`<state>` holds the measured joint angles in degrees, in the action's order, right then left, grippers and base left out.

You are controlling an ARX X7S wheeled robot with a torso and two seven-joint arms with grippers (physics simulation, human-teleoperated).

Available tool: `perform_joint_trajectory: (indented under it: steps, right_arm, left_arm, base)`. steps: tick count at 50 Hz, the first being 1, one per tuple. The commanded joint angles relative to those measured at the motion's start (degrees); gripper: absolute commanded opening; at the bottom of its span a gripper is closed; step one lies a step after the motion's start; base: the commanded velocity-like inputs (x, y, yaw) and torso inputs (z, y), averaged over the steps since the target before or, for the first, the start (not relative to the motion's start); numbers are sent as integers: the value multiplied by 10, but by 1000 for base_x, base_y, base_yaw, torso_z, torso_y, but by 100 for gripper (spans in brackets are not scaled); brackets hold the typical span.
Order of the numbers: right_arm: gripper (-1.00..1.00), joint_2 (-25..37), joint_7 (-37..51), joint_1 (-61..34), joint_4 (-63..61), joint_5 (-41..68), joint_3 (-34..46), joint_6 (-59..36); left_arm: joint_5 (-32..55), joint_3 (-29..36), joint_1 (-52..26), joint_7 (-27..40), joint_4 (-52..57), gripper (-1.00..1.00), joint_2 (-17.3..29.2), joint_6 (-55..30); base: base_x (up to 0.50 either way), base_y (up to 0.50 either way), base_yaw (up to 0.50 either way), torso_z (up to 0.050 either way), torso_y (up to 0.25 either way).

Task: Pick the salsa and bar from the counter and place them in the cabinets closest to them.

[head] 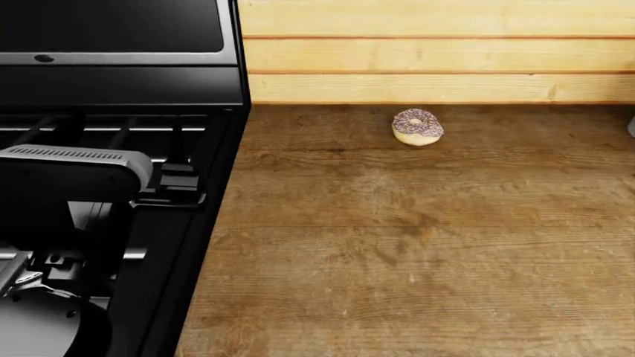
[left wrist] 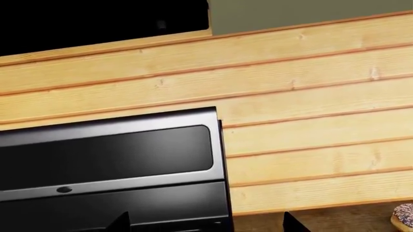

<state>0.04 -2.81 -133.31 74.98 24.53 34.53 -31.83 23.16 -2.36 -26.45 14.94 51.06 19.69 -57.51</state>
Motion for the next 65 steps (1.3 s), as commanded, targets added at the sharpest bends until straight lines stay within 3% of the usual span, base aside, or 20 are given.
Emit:
perform_joint_trajectory:
  steps: [1, 10, 19, 26, 32, 37, 43, 48, 59, 65]
  right_arm:
    - [100, 0, -5, -17, 0, 33, 46, 31]
    - [100, 0, -15, -17, -66, -30, 3, 9]
    - [100, 0, 10, -17, -230, -53, -11, -103]
    - [100, 71, 101, 92, -642, -7, -10, -351]
    - [100, 78, 165, 180, -860, 47, -61, -498]
    - [100, 63, 214, 236, -970, 75, -113, -572]
    - [100, 110, 519, 248, -983, 419, -143, -580]
    - [100, 131, 678, 303, -1014, 587, -175, -571]
    - [100, 206, 884, 416, -1102, 789, -199, -498]
    - [100, 238, 871, 512, -1162, 774, -233, -478]
  left_arm:
    - [5, -2, 2, 1, -1, 100, 3, 2]
    - [10, -6, 2, 3, 2, 100, 5, -1]
    - [6, 0, 2, 5, -6, 100, 7, 7]
    - [6, 2, 0, 7, -10, 100, 8, 10]
    - [6, 7, -2, 9, -11, 100, 9, 9]
    - [9, 8, -5, 10, -9, 100, 9, 6]
    - [13, 5, -4, 12, -5, 100, 10, 4]
    - [14, 3, -3, 14, -3, 100, 12, 3]
    - [18, 0, 5, 19, 8, 100, 17, -3]
    - [15, 0, 13, 21, 4, 100, 17, 8]
  base:
    - [0, 0, 0, 0, 0]
    - [0, 0, 0, 0, 0]
    - [0, 0, 0, 0, 0]
    - [0, 0, 0, 0, 0]
    - [0, 0, 0, 0, 0]
    - [0, 0, 0, 0, 0]
    - [-324, 20, 0, 0, 0]
    - [-419, 17, 0, 0, 0]
    - [-418, 17, 0, 0, 0]
    - [-346, 12, 0, 0, 0]
